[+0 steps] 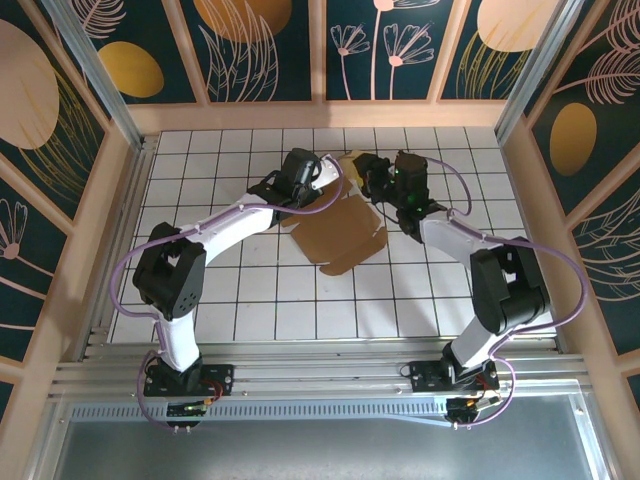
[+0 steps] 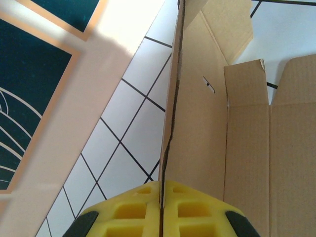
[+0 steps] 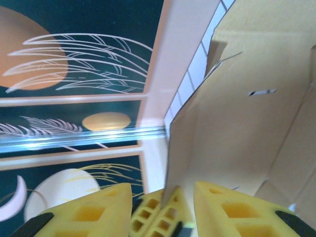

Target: Fold the paper box

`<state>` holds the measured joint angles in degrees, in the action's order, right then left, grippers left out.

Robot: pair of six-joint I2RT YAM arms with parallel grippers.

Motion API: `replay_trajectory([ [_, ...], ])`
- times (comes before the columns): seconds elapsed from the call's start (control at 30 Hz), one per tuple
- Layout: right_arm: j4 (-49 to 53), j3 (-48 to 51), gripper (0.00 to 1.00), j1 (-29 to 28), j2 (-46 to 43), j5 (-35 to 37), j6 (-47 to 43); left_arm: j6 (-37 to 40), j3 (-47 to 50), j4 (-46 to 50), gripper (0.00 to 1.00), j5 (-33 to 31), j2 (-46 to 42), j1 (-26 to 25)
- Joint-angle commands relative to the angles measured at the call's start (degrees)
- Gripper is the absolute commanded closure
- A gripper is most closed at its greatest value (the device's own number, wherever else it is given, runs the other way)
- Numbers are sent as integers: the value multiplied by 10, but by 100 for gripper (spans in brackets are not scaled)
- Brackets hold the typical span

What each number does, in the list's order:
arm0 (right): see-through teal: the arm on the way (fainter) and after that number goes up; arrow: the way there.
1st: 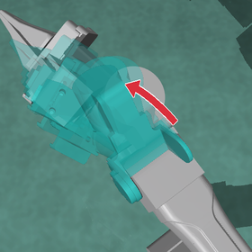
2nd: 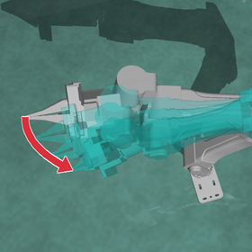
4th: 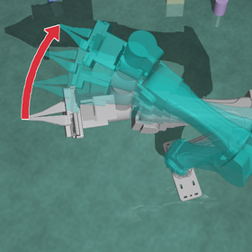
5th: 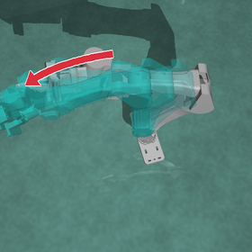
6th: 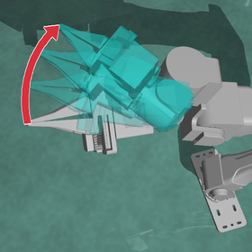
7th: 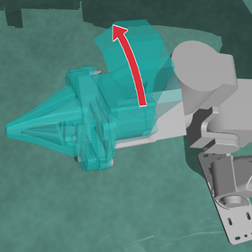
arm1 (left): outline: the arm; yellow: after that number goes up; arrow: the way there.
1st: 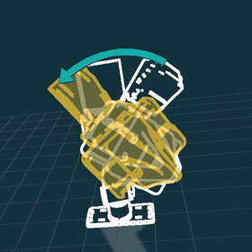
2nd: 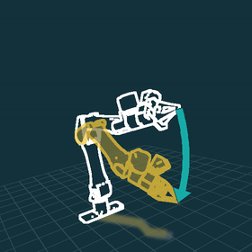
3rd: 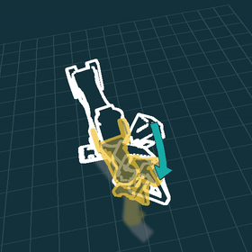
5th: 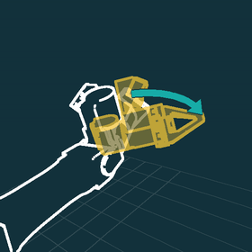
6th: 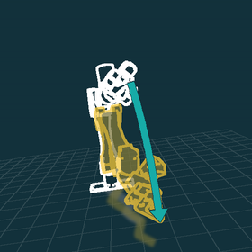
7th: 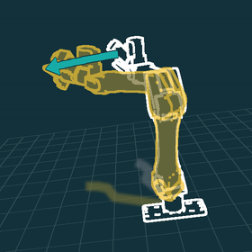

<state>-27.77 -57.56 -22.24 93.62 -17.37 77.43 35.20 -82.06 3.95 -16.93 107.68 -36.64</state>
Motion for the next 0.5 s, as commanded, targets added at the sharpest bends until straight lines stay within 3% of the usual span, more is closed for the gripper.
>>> replay_trajectory([
  [0.0,-37,-27,60,-3,26,-36,97,0,13,1,94,24,18,2],
  [0.47,-25,-104,61,-21,128,-50,103,11,9,1,94,27,15,2],
])
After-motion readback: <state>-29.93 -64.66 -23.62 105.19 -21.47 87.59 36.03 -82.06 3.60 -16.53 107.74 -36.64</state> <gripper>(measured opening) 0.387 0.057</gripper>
